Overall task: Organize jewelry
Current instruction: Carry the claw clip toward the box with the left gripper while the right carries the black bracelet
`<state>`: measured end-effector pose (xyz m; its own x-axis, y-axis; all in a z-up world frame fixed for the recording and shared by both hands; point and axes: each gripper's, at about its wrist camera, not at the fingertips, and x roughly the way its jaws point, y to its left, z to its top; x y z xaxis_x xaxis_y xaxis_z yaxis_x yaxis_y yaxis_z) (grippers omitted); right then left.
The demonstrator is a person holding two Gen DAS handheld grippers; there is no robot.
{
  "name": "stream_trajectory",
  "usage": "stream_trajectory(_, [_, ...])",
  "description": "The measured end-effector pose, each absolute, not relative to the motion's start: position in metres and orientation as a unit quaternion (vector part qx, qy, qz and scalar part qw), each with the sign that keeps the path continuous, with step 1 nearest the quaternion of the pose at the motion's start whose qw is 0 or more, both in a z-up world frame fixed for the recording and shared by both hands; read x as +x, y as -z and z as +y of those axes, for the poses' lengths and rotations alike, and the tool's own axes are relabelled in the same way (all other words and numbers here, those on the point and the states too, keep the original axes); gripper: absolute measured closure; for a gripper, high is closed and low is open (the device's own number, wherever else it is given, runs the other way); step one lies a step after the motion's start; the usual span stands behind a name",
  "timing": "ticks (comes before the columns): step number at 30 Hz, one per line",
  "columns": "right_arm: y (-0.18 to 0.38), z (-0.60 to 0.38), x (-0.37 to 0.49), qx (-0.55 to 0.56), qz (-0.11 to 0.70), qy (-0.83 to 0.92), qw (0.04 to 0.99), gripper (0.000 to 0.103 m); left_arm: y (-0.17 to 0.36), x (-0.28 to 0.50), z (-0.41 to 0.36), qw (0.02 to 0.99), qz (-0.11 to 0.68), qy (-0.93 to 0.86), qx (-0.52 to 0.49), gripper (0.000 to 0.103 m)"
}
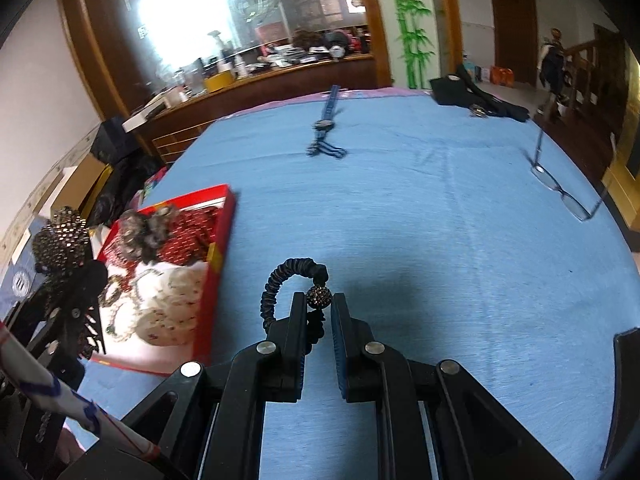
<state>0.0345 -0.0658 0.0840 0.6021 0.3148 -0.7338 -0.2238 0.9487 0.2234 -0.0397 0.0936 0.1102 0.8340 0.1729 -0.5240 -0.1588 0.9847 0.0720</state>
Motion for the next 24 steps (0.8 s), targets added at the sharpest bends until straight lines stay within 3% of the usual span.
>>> stream_trajectory(24, [-0.078,0.059,0.006,-0.004,0.435,-0.278,0.857,0.089,-0.068,-0.071,0.268,0.922,0.324,-0.198,-0.073,0.061])
